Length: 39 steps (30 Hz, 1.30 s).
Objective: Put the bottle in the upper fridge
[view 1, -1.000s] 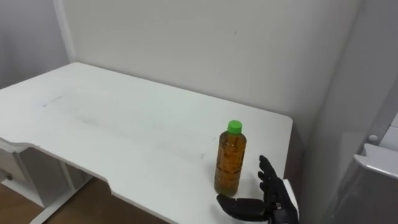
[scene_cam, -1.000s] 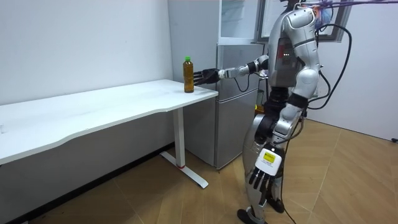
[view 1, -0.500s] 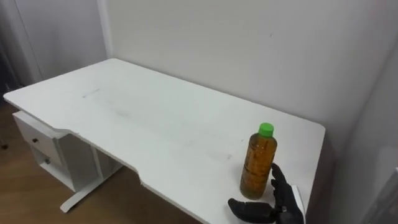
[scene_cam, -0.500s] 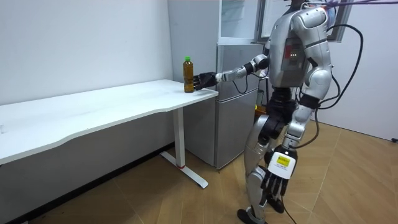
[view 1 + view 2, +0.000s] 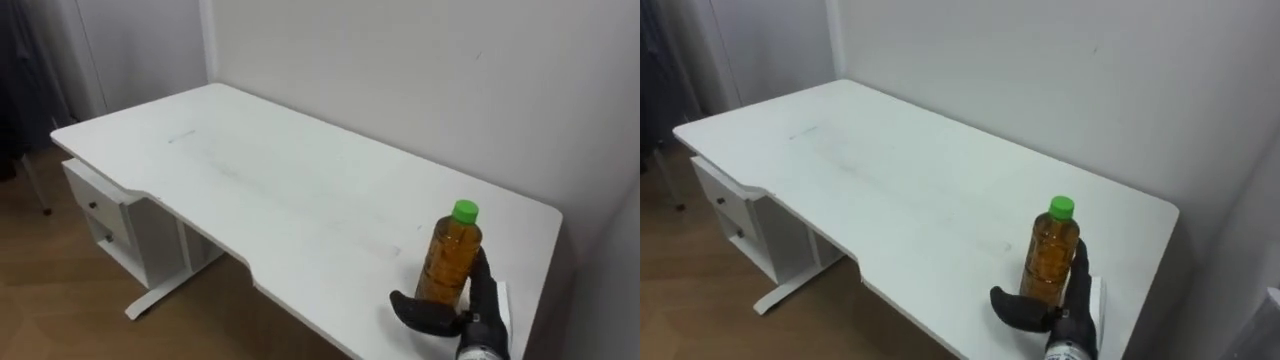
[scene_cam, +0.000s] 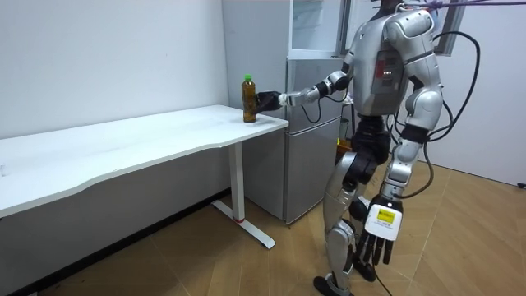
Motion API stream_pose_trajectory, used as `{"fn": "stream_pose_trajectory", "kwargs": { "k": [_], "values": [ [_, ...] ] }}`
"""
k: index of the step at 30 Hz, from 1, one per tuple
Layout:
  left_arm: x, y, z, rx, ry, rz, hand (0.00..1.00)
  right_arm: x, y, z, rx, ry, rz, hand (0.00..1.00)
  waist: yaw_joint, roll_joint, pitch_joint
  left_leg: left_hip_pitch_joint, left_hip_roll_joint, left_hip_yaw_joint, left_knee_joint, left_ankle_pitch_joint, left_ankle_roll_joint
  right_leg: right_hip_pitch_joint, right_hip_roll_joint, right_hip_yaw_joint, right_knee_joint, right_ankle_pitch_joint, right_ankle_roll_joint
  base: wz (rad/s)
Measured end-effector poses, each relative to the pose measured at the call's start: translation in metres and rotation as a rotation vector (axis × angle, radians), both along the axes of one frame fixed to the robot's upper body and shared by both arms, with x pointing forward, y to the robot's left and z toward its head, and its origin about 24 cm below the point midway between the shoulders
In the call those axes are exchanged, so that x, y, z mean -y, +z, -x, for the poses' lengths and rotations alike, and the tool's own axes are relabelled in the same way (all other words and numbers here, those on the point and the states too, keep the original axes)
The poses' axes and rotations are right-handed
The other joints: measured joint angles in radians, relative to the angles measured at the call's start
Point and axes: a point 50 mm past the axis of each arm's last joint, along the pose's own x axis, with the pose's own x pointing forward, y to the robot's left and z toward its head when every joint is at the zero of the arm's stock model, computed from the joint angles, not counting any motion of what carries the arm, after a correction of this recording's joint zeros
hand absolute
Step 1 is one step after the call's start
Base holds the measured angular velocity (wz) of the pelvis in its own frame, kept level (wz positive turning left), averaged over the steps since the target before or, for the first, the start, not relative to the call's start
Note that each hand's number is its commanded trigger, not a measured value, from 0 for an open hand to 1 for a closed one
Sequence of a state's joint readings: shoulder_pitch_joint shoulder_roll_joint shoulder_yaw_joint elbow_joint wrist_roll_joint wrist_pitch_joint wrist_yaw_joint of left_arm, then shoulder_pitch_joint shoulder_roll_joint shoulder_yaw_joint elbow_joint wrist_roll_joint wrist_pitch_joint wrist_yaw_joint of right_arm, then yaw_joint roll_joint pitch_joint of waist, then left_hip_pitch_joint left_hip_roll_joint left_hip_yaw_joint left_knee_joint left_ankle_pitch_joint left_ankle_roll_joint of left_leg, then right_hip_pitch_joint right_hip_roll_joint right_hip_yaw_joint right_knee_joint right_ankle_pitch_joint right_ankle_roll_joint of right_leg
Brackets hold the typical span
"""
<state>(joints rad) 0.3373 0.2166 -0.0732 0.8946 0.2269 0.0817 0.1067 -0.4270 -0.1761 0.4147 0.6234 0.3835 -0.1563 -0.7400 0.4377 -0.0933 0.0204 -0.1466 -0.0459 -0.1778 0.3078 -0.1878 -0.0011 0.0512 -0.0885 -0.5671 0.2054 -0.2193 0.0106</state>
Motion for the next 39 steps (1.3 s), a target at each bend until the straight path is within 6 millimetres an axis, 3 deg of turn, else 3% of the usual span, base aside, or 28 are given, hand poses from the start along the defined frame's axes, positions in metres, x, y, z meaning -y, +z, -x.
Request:
{"fn": "stream_pose_trajectory", "kwargs": {
  "k": [8, 15, 20, 21, 22, 30, 39],
  "values": [
    [-0.001, 0.001, 0.003, 0.0, 0.004, 0.0, 0.0, 0.014, 0.006, -0.012, -0.013, -0.043, 0.023, 0.0, 0.005, -0.011, 0.0106, -0.02, -0.003, -0.022, 0.013, 0.002, -0.002, -0.001, 0.0, -0.019, 0.0, 0.0, 0.0, 0.1],
    [-0.008, 0.003, 0.006, 0.02, 0.056, 0.006, 0.0, 0.029, 0.009, -0.014, -0.012, -0.092, 0.013, 0.0, 0.004, -0.016, 0.0101, -0.04, -0.005, -0.038, 0.022, 0.002, -0.002, -0.002, 0.0, -0.039, 0.004, 0.0, 0.001, 0.08],
    [-0.011, 0.005, 0.007, 0.028, 0.053, 0.0, 0.0, 0.04, 0.015, -0.016, 0.018, -0.124, 0.027, 0.0, 0.004, -0.027, 0.004, -0.058, -0.016, -0.049, 0.035, 0.005, -0.003, -0.016, 0.001, -0.04, 0.006, -0.002, 0.002, 0.06],
    [-0.012, 0.005, 0.009, 0.027, 0.054, -0.003, 0.0, 0.043, 0.017, -0.016, 0.025, -0.129, 0.035, 0.34, 0.005, -0.027, 0.004, -0.06, -0.017, -0.05, 0.037, 0.006, -0.002, -0.016, 0.0, -0.04, 0.008, -0.001, 0.002, 0.04],
    [-0.013, 0.005, 0.011, 0.025, 0.056, -0.013, 0.0, 0.044, 0.021, -0.018, 0.035, -0.134, 0.04, 1.0, 0.004, -0.027, 0.0044, -0.064, -0.017, -0.051, 0.037, 0.006, -0.002, -0.019, -0.001, -0.039, 0.01, -0.001, 0.002, 0.0],
    [-0.015, 0.006, 0.017, 0.03, 0.124, -0.004, 0.0, 0.047, 0.027, -0.023, 0.048, -0.128, 0.049, 1.0, 0.006, -0.029, 0.0063, -0.08, -0.017, -0.061, 0.039, 0.007, -0.003, -0.034, -0.001, -0.048, 0.014, -0.001, 0.002, 0.03],
    [-0.018, 0.007, 0.015, 0.037, 0.12, -0.008, 0.0, 0.047, 0.024, -0.026, 0.015, -0.014, 0.02, 1.0, 0.008, -0.033, 0.0156, -0.069, -0.016, -0.057, 0.037, 0.007, -0.003, -0.031, -0.002, -0.041, 0.015, -0.001, 0.002, -0.02]
  ]
}}
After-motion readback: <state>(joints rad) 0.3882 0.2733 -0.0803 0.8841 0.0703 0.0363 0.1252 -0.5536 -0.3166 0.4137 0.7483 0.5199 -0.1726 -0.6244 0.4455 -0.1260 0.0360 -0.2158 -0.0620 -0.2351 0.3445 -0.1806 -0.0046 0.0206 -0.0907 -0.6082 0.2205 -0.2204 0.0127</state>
